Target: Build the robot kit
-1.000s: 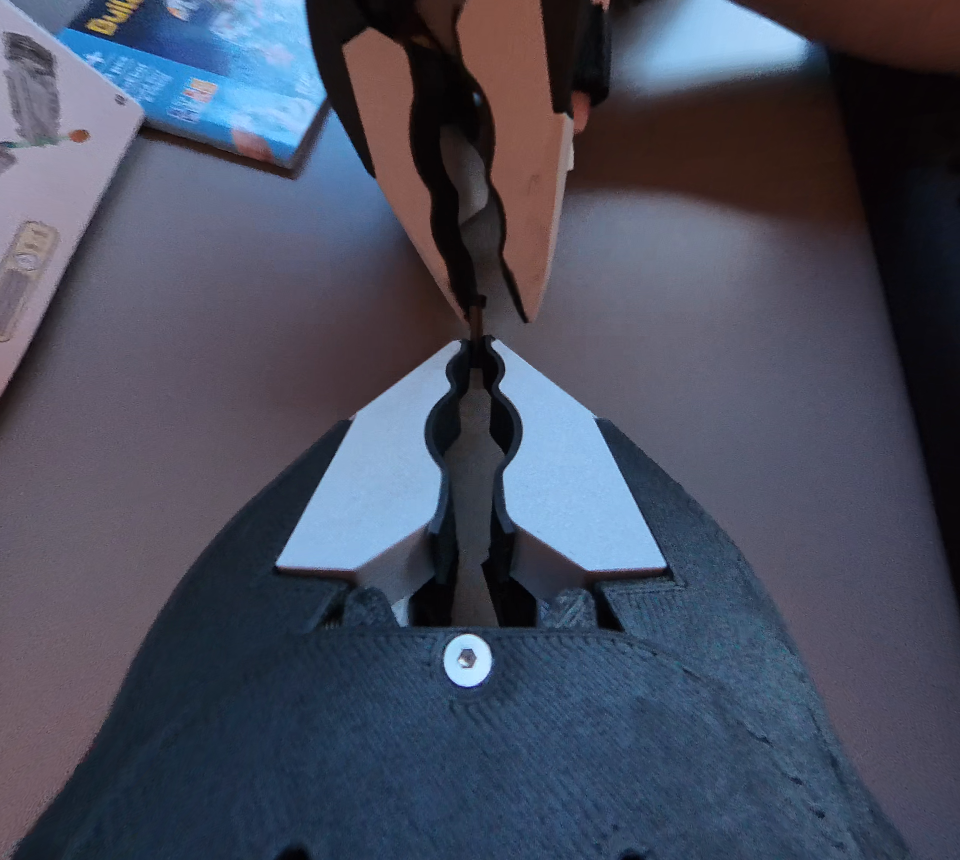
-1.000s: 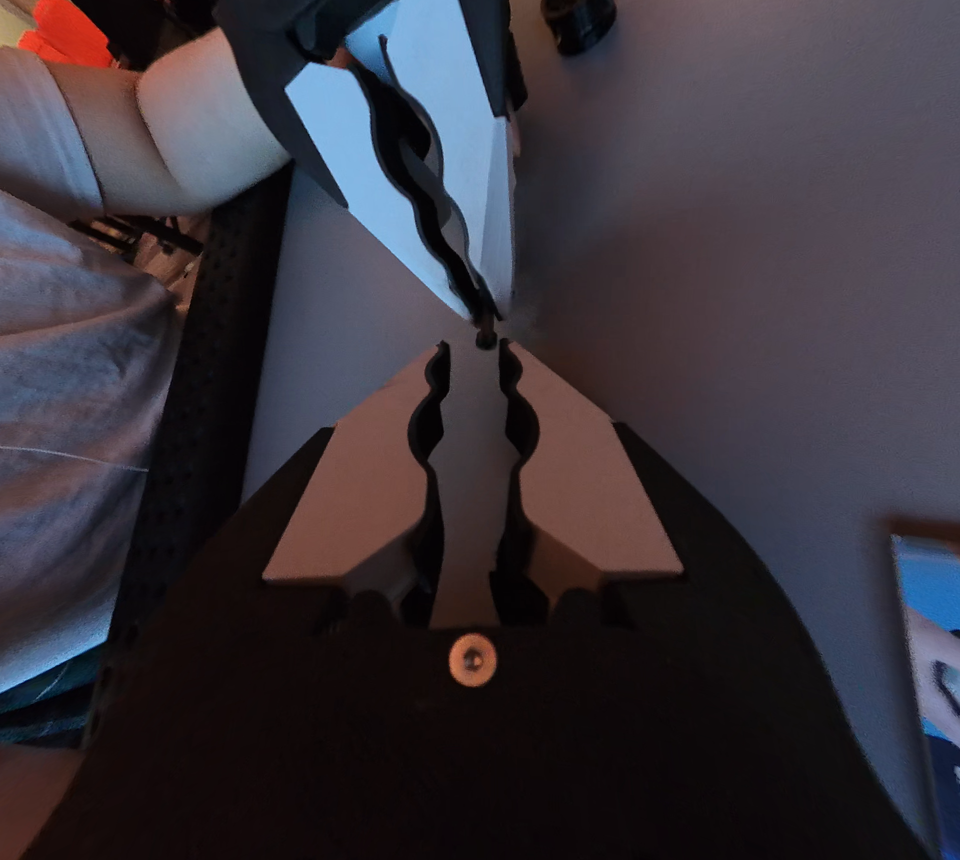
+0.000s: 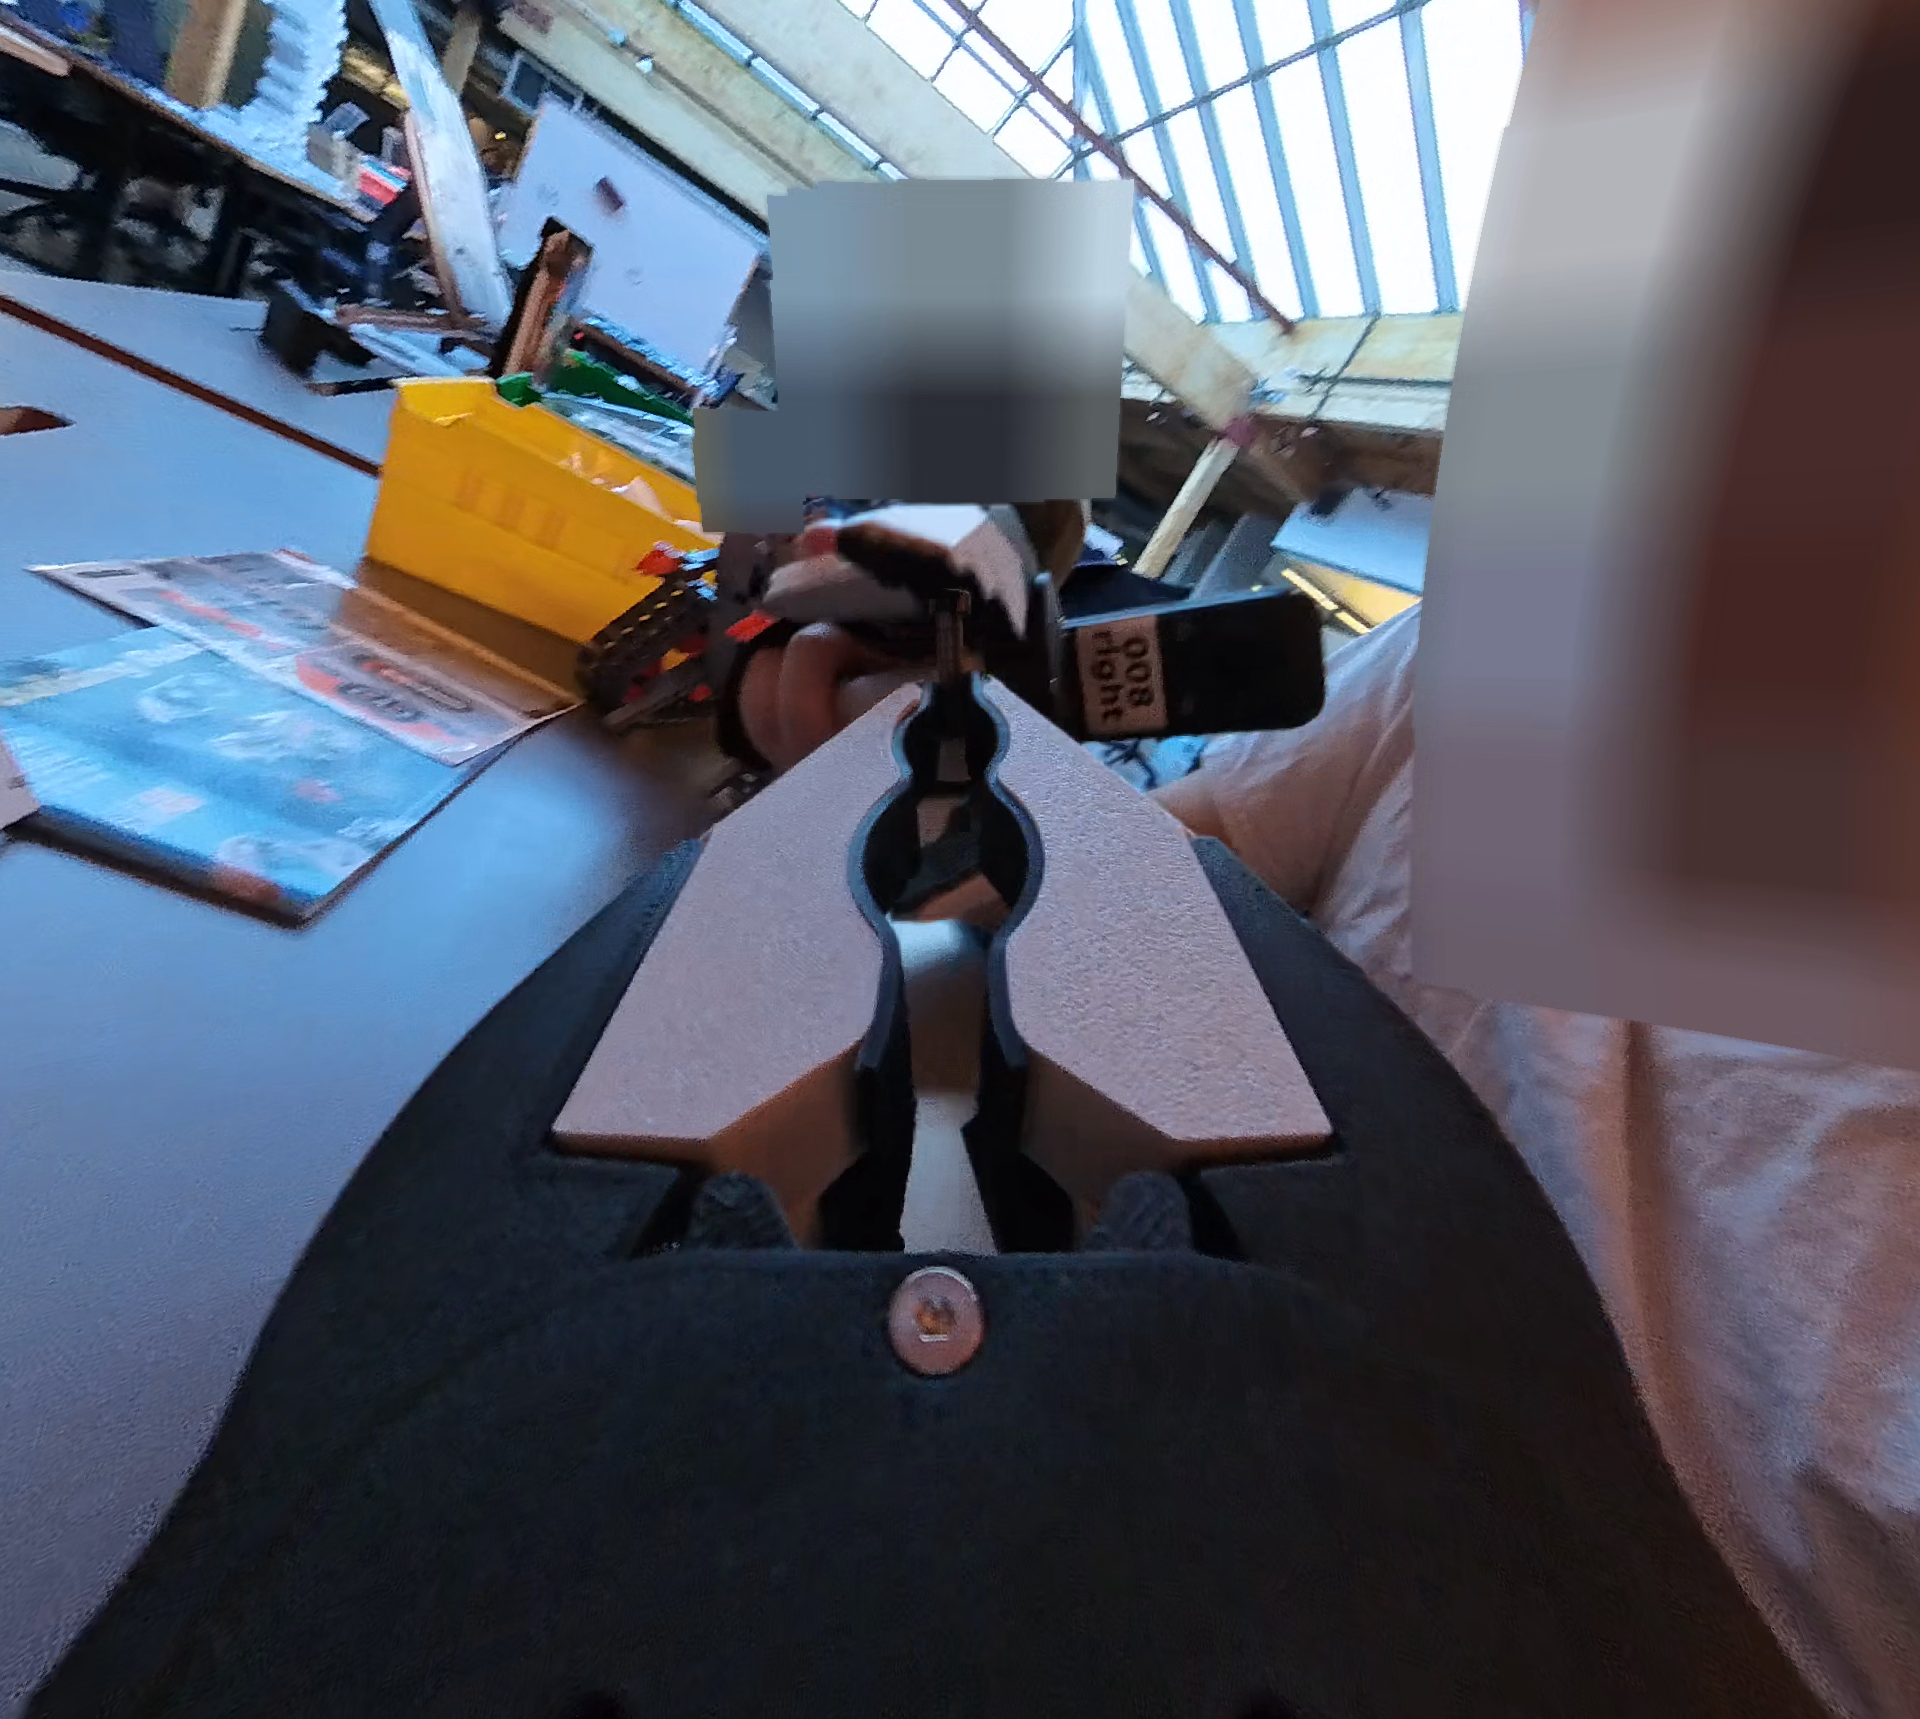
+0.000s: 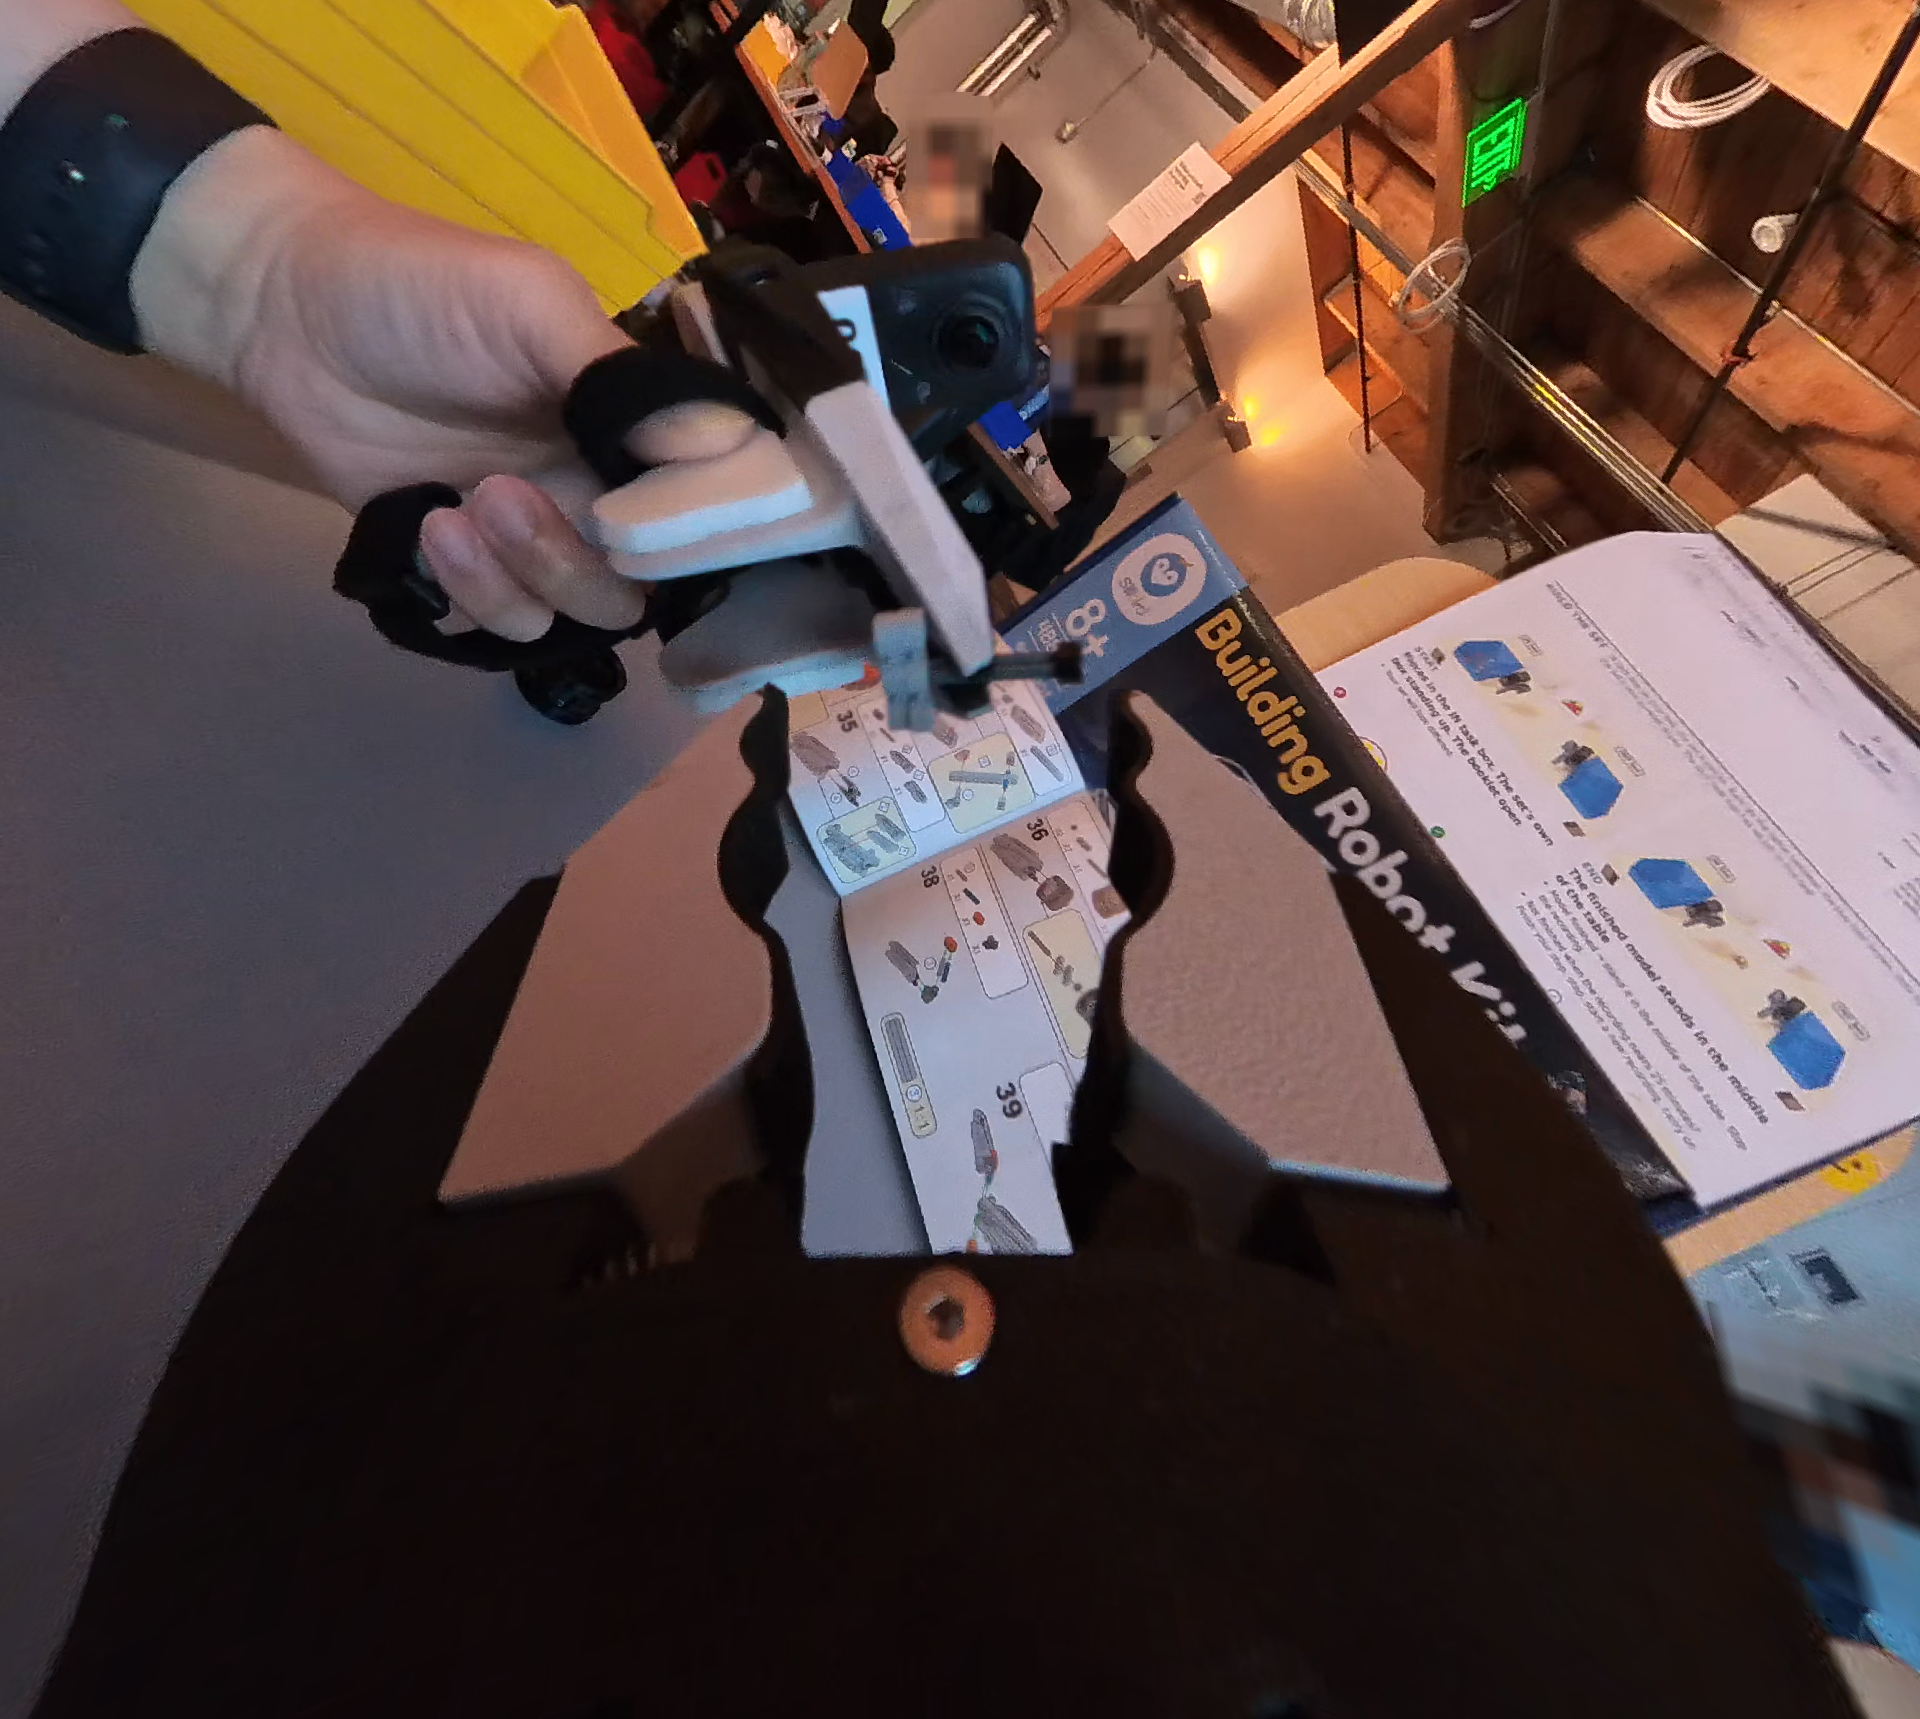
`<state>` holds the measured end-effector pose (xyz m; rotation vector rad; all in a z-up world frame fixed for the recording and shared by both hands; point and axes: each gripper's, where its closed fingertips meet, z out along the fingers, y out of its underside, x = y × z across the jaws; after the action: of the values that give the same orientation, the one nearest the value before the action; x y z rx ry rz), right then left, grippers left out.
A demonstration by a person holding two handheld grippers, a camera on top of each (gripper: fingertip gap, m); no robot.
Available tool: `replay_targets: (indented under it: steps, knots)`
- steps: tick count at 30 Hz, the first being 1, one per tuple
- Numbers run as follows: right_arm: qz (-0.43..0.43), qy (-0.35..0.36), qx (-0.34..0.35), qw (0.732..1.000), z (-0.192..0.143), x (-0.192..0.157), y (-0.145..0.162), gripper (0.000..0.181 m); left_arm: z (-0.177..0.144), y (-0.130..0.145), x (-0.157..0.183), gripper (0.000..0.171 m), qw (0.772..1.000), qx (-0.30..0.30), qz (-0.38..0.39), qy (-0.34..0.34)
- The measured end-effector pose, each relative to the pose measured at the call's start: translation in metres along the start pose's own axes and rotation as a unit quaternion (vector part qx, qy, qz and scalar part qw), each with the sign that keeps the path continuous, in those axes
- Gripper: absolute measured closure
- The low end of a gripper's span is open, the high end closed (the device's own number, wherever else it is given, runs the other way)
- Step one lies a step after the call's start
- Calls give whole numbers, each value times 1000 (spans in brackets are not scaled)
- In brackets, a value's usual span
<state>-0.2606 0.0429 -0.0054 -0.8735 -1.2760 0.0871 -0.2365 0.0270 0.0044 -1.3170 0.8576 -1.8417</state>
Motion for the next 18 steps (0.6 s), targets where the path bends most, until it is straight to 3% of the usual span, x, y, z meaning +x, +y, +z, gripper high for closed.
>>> replay_targets:
  steps: [5,18]
  knots:
    - [2,28,13,1000,-1,7,-8,128,2,-2,6,171,999,12,-28,28]
    - [3,17,-4,1000,-1,4,-3,145,5,4,3,170,991,18,-111,68]
